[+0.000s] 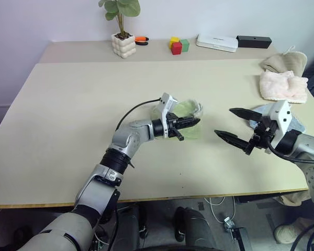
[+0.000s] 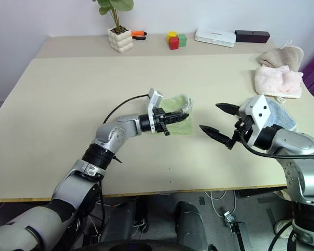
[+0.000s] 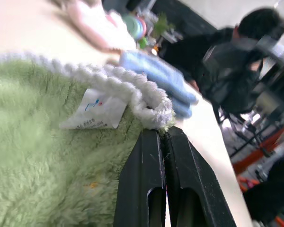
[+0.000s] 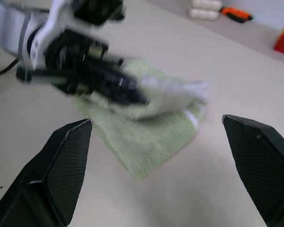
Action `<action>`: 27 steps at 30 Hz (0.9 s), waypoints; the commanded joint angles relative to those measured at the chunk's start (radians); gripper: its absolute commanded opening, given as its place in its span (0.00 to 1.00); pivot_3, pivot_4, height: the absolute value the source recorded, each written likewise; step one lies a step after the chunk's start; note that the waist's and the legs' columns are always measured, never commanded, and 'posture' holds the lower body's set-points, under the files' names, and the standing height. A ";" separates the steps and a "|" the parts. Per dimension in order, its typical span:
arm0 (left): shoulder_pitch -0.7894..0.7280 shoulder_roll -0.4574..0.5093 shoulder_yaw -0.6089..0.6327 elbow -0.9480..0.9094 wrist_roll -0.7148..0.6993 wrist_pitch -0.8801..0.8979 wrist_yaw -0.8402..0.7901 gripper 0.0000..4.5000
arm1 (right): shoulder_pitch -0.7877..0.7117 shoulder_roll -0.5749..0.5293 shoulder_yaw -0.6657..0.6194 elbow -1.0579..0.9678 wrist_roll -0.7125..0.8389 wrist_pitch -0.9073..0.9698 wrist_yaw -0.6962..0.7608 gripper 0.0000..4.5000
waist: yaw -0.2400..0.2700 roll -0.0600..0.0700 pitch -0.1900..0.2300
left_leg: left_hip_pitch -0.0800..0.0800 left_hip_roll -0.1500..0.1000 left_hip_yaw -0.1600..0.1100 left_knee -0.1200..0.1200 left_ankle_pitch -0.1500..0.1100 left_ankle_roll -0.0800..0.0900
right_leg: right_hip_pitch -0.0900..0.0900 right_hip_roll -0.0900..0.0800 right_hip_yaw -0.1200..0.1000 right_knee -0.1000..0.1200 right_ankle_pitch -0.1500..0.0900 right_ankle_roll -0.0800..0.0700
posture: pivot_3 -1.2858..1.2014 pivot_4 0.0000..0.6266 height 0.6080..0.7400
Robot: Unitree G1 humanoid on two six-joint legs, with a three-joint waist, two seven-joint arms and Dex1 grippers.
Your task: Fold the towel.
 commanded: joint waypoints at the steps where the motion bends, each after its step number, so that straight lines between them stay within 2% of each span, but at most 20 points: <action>1: -0.007 -0.008 -0.010 -0.013 0.019 0.032 -0.094 0.14 | 0.012 -0.009 -0.047 -0.069 0.027 0.011 -0.035 1.00 | 0.000 0.000 0.000 | 0.000 0.000 0.000 0.000 0.000 0.000 | 0.000 0.000 0.000 0.000 -0.001 -0.002 | 0.52 0.24 1.00; 3: 0.004 -0.005 -0.008 -0.033 0.019 0.048 -0.124 0.30 | 0.013 -0.007 -0.045 -0.081 0.030 0.016 -0.048 1.00 | -0.001 0.000 0.000 | 0.000 0.000 -0.001 0.001 0.000 0.000 | 0.000 0.000 0.000 0.001 -0.001 -0.002 | 0.52 0.24 1.00; 9: 0.045 0.019 0.009 -0.139 0.017 0.051 -0.190 0.98 | -0.051 0.007 -0.003 -0.030 0.023 -0.007 -0.066 1.00 | -0.002 0.000 0.000 | 0.000 0.000 -0.001 0.001 0.000 0.000 | 0.001 0.000 0.000 0.001 -0.001 -0.002 | 0.52 0.24 1.00; 13: 0.108 0.093 0.035 -0.347 -0.091 0.141 -0.312 0.99 | -0.131 0.029 0.044 0.045 0.007 -0.032 -0.066 1.00 | -0.007 0.000 0.000 | 0.000 0.001 -0.001 0.001 0.000 0.000 | 0.000 0.000 0.000 0.002 -0.001 -0.002 | 0.52 0.24 1.00; 15: 0.133 0.101 0.080 -0.412 -0.126 0.162 -0.279 0.99 | -0.189 0.053 0.077 0.101 -0.011 -0.031 -0.095 1.00 | -0.010 0.001 0.000 | 0.001 0.001 -0.001 0.001 0.001 -0.001 | 0.001 0.001 0.000 0.003 -0.001 -0.002 | 0.52 0.24 1.00; 18: 0.115 0.072 0.190 -0.366 -0.143 0.151 -0.152 0.99 | -0.271 0.111 0.111 0.176 -0.043 -0.048 -0.149 1.00 | -0.005 0.001 0.000 | 0.001 0.000 -0.001 0.003 0.002 -0.002 | 0.001 0.001 0.000 0.004 0.000 0.001 | 0.52 0.24 1.00; 20: 0.095 0.042 0.282 -0.318 -0.170 0.140 -0.059 0.87 | -0.324 0.164 0.112 0.219 -0.039 -0.035 -0.205 1.00 | -0.003 0.001 0.000 | 0.001 0.000 -0.002 0.004 0.001 0.000 | 0.002 0.000 0.000 0.004 0.001 0.001 | 0.52 0.24 1.00; 21: 0.092 0.026 0.323 -0.307 -0.180 0.116 -0.025 0.80 | -0.333 0.195 0.108 0.215 -0.019 -0.022 -0.225 0.94 | -0.003 0.001 0.000 | 0.001 0.000 -0.002 0.005 0.001 0.000 | 0.003 0.001 0.000 0.005 0.001 0.002 | 0.52 0.24 1.00; 23: 0.097 -0.009 0.372 -0.299 -0.143 0.005 0.043 0.59 | -0.326 0.247 0.141 0.169 -0.009 -0.004 -0.245 0.81 | -0.003 0.001 0.000 | 0.001 0.000 -0.002 0.004 0.001 0.000 | 0.003 0.000 0.000 0.004 0.001 0.002 | 0.52 0.24 1.00; 27: 0.120 -0.073 0.377 -0.265 -0.047 -0.108 0.193 0.11 | -0.345 0.388 0.221 0.175 -0.092 -0.010 -0.402 0.35 | -0.004 0.001 0.000 | 0.001 0.000 -0.002 0.003 0.004 -0.005 | 0.003 0.001 0.000 0.005 0.003 0.006 | 0.52 0.24 1.00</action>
